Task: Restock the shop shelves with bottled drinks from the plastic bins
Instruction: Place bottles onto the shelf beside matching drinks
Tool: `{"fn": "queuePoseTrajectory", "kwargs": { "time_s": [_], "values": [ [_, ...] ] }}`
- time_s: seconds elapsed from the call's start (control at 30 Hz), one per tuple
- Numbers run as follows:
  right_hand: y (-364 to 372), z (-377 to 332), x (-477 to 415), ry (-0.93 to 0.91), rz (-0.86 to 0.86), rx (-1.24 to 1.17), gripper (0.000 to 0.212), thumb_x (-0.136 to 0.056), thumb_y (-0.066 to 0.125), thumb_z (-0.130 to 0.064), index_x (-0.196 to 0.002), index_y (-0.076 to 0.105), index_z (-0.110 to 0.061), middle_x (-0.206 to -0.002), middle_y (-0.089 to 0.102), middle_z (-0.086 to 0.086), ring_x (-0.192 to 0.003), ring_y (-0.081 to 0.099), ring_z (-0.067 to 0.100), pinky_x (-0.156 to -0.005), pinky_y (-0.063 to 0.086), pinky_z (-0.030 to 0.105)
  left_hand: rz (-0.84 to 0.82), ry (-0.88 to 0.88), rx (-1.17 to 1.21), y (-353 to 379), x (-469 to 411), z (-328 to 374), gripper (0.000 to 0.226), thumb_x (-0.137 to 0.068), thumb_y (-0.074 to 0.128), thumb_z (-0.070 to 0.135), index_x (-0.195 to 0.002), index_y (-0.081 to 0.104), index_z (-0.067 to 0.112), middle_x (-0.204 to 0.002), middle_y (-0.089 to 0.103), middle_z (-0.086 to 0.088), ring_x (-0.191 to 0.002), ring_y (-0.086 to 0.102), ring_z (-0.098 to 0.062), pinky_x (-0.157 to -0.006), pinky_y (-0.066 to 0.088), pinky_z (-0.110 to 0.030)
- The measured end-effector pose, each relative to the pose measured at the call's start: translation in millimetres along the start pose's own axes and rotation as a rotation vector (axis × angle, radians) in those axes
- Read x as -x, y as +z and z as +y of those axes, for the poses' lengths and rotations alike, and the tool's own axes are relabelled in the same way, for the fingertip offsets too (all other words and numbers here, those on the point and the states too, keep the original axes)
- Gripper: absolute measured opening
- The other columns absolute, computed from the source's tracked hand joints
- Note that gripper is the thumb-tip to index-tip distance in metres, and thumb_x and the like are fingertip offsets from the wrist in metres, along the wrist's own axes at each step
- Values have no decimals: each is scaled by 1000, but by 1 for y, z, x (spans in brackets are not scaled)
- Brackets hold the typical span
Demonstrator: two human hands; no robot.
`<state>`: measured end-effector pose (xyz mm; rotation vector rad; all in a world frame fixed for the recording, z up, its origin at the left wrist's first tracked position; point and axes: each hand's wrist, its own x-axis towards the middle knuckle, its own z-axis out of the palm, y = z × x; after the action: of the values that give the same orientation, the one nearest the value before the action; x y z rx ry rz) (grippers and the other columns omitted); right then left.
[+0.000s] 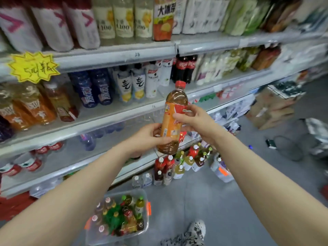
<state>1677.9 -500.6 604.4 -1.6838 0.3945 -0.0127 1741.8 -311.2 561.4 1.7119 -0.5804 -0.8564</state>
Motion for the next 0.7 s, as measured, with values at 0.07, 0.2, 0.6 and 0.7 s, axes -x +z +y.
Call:
{"fn": "queuePoseTrajectory", "kwargs": {
  "time_s": [0.07, 0.2, 0.6, 0.7],
  "values": [
    [-21, -6, 6, -18, 85, 15, 59, -82, 82, -23, -131, 51, -11, -118, 71, 9, -100, 73, 19, -86, 61, 42, -38, 2, -18, 16, -17, 22, 71, -72, 85, 35, -133, 52, 17, -123, 67, 1, -109, 66, -13, -99, 52, -36],
    [-72, -19, 16, -47, 223, 120, 62, -78, 85, -34, -126, 51, -14, -111, 68, 5, -90, 71, 15, -64, 55, 25, -25, 72, -82, 64, -52, 62, 57, -75, 84, 38, -122, 53, 27, -117, 67, 5, -102, 67, -12, -89, 55, -30],
    [-327, -18, 57, 28, 220, 74, 30, -92, 73, -22, -119, 61, -17, -115, 73, 11, -102, 72, 22, -83, 61, 32, -266, 163, 105, 250, -184, 160, 53, -82, 76, 12, -125, 50, 31, -123, 65, -3, -107, 67, -20, -89, 57, -43],
    [-387, -12, 64, 26, 301, 84, 46, -89, 76, -22, -129, 56, -10, -116, 72, 13, -99, 73, 21, -78, 61, 31, -305, 138, 146, 302, -220, 179, 59, -82, 74, 5, -129, 44, 25, -119, 65, -7, -101, 68, -17, -80, 59, -38]
  ]
}}
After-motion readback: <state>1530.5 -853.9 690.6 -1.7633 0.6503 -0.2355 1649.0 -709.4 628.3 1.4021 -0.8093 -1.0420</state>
